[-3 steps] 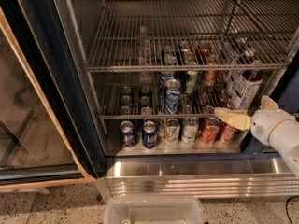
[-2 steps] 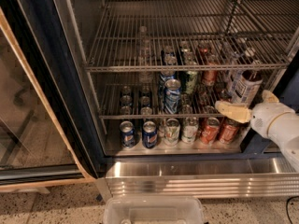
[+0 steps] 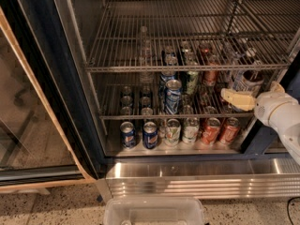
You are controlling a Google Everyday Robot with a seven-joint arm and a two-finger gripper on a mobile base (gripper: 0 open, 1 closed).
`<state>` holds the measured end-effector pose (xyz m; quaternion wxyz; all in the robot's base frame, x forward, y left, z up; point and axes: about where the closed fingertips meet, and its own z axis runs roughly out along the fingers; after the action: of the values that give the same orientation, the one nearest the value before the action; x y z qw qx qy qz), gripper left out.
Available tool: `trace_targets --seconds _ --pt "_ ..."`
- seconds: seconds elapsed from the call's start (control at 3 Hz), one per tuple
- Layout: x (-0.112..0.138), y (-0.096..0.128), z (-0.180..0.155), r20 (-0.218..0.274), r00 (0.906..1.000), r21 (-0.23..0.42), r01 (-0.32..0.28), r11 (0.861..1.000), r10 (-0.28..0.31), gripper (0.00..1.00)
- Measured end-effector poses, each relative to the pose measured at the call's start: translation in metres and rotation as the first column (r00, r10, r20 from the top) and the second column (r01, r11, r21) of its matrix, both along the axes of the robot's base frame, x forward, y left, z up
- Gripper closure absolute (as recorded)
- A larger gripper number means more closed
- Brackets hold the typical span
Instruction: Pick blue plastic bottle from middle shelf of fridge
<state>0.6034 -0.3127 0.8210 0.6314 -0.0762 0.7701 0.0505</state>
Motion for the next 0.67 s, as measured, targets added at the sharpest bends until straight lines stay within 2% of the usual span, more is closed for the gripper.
trace_targets --seconds 0.67 --pt "0.0167 -0.0157 -0.01 0.007 0.9996 0.022 0.028 0.999 -0.029 0.09"
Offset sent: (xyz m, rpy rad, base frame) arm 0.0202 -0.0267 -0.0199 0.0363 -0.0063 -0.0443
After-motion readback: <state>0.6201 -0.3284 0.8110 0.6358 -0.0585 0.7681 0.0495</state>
